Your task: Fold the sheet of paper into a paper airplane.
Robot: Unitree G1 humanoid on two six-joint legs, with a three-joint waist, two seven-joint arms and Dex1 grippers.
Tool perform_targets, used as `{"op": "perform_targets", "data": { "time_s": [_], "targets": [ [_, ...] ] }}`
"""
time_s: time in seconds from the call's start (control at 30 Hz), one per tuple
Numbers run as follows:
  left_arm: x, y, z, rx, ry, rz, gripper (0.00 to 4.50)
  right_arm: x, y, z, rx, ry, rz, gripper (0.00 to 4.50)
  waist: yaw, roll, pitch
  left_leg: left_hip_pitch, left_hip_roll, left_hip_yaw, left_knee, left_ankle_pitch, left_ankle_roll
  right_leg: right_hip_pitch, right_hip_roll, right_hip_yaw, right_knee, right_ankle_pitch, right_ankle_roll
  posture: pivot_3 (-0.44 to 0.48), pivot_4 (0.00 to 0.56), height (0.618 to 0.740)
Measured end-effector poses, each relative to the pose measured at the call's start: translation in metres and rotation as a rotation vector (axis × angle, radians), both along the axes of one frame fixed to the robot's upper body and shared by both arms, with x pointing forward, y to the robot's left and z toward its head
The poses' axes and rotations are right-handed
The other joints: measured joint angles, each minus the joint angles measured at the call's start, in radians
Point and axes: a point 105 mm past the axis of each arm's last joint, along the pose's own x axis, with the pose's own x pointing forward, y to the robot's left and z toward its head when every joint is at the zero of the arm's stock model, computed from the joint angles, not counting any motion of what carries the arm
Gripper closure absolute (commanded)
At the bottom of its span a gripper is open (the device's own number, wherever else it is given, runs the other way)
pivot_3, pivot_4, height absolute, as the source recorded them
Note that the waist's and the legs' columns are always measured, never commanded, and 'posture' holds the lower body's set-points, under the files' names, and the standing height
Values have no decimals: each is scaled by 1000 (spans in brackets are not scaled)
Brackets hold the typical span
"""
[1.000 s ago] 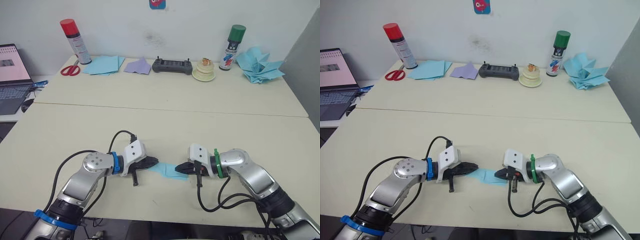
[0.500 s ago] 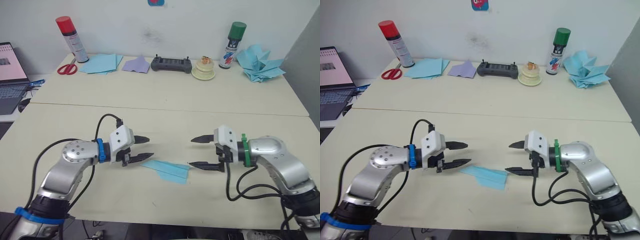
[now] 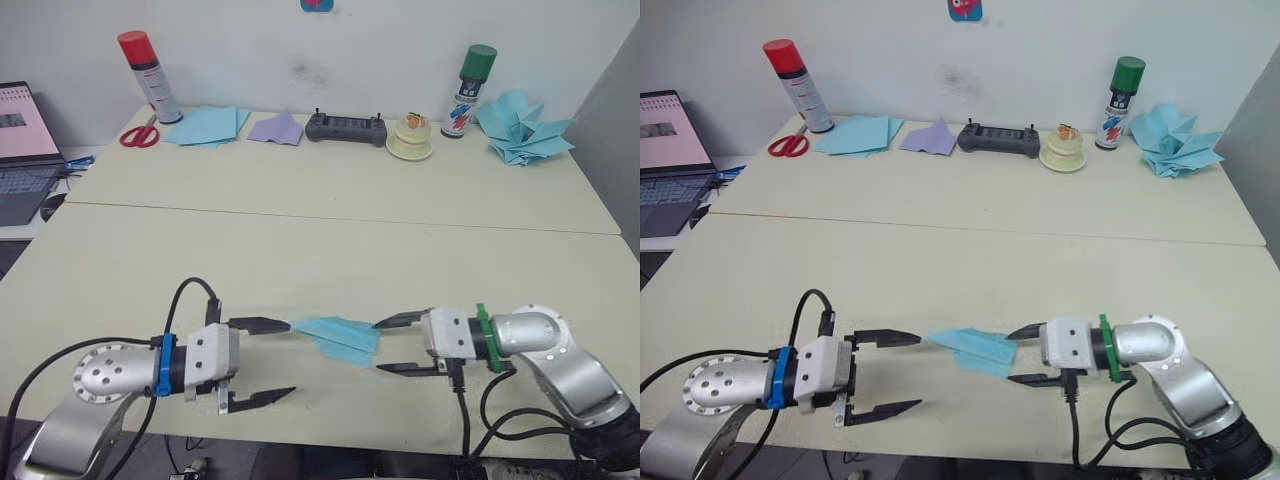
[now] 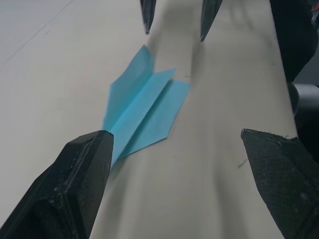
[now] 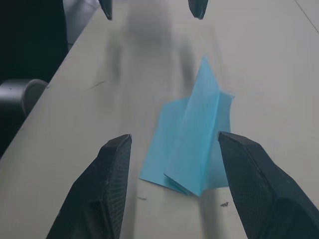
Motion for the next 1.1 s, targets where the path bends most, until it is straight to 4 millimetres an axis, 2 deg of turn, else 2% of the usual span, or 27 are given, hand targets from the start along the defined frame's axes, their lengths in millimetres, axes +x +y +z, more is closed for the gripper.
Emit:
{"op": "perform_targets", "data": {
  "time_s": [0.17, 0.3, 0.43, 0.83, 0.97, 1.1],
  "targets": [
    [-5, 1, 3, -47, 37, 81, 0, 2, 13, -11, 33, 16, -29, 1618, 0, 0, 0, 0, 1, -1, 0, 0, 0, 0, 0, 0, 0, 0, 0, 0, 150, 740],
    [-3, 7, 4, -82, 82, 168, 0, 17, 22, -12, 68, 15, -74, 1618, -1, 0, 0, 1, 0, -1, 0, 0, 0, 0, 0, 0, 1, 0, -1, 0, 150, 740],
    [-3, 5, 6, -81, 85, 184, 0, 27, 24, -13, 80, 25, -110, 2841, 1, 0, 0, 0, 0, -1, 0, 0, 0, 0, 0, 0, 1, 1, -2, 0, 150, 740],
    [7, 3, 14, -97, 43, 191, 0, 27, 25, -19, 56, 88, -123, 2841, 0, 0, 0, 1, 0, 0, 0, 0, 0, 0, 0, 0, 1, 1, -3, 0, 150, 740],
    [4, 2, 13, -110, 66, 197, 0, 16, 29, -14, 65, 107, -91, 2841, 0, 0, 0, 1, 0, -1, 0, 0, 0, 0, 0, 0, 1, 1, -3, 0, 150, 740],
    [2, 2, 11, -109, 76, 197, 0, 13, 29, -20, 47, 136, -97, 2841, 0, 0, 0, 1, 0, -1, 0, 0, 0, 0, 0, 0, 1, 1, -2, 0, 150, 740]
  ]
}}
